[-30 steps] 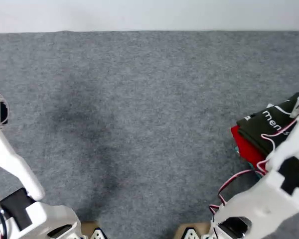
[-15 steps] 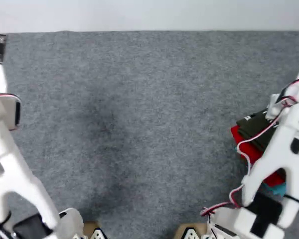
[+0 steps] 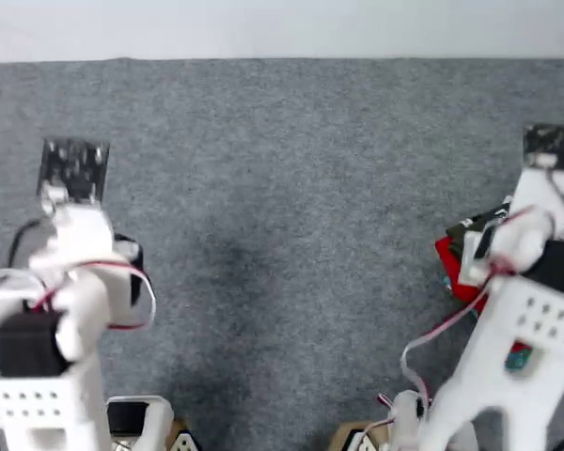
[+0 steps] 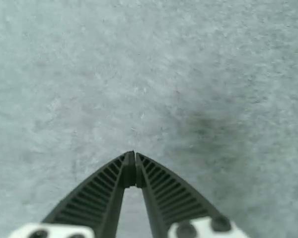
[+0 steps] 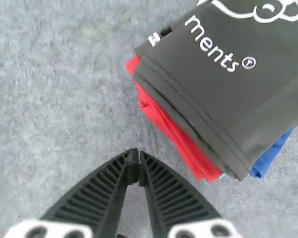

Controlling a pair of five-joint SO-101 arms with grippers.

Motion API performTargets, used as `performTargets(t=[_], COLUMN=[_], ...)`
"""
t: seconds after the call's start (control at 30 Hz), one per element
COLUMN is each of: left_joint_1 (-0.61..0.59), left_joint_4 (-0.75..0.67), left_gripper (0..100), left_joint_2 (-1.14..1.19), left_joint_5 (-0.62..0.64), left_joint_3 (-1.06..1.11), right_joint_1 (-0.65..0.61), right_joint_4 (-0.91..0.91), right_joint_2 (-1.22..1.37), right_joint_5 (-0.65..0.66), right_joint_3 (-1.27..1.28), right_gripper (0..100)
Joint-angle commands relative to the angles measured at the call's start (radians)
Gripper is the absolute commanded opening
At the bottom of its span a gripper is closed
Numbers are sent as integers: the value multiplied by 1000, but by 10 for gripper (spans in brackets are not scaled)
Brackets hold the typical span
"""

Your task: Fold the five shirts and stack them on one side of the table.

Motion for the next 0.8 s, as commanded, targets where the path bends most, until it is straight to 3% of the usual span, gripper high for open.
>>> performTargets(t=[0.0, 0.23, 0.43, 0.63, 0.77], left_joint_1=[18, 25, 26, 54, 100], left_joint_4=[-121, -328, -477, -496, -503], left_gripper=[6, 6, 6, 6, 6], left_joint_2=[-160, -430, -649, -859, -844], left_joint_5=[61, 69, 60, -28, -32], left_joint_3=[203, 549, 800, 1024, 1109], right_joint_1=[-15, -113, -245, -335, -334], right_joint_4=[-108, -315, -349, -354, -384], right_joint_2=[-237, -684, -995, -1144, -1138], right_joint_5=[-77, -150, -143, -115, -121], right_joint_3=[238, 729, 1005, 1211, 1292], right_gripper=[9, 9, 9, 9, 9])
